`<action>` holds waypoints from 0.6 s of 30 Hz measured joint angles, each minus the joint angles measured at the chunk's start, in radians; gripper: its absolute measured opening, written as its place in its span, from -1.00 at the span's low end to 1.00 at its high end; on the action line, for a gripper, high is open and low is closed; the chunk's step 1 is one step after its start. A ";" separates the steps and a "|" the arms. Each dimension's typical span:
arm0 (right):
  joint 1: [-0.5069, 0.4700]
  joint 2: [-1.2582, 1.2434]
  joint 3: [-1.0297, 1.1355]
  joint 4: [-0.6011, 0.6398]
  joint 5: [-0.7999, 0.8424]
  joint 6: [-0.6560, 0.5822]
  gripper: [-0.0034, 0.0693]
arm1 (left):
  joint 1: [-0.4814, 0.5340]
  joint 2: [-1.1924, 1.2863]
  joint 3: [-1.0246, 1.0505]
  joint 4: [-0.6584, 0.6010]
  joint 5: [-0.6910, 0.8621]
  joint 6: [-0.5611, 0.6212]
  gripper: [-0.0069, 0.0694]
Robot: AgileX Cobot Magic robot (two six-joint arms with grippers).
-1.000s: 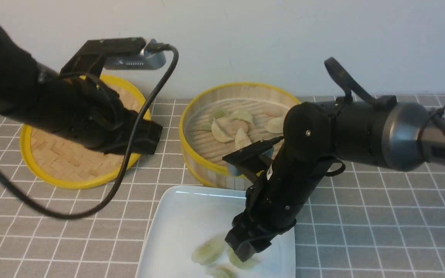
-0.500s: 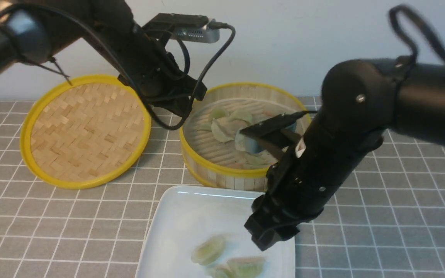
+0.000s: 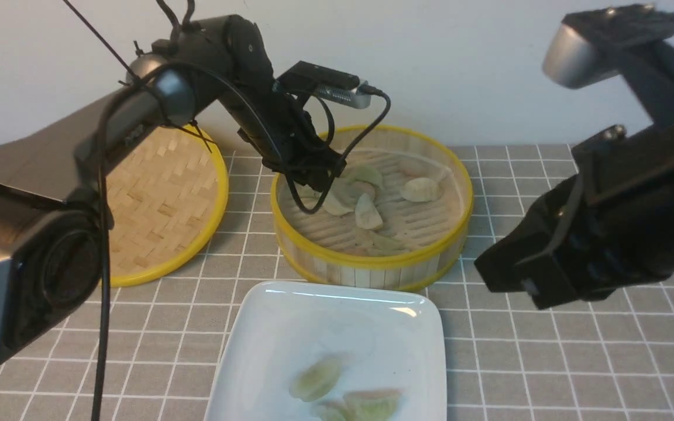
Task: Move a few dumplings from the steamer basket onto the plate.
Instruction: Use the left arm to grab a dumpling from the steamer
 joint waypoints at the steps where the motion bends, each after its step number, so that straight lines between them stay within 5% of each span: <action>1: 0.000 -0.007 0.000 -0.014 0.001 0.013 -0.94 | -0.004 0.008 0.000 0.007 -0.020 0.001 -0.01; 5: 0.000 -0.015 0.000 -0.065 0.003 0.056 -0.94 | -0.018 0.026 0.000 0.018 -0.080 0.003 0.35; 10: 0.000 -0.015 0.000 -0.115 0.003 0.085 -0.94 | -0.034 0.052 -0.003 0.018 -0.126 0.003 0.49; 15: 0.000 -0.015 0.000 -0.131 0.003 0.090 -0.94 | -0.043 0.075 -0.009 0.031 -0.132 0.003 0.37; 18: 0.000 -0.015 0.000 -0.132 0.010 0.091 -0.94 | -0.043 0.077 -0.013 0.043 -0.132 0.003 0.10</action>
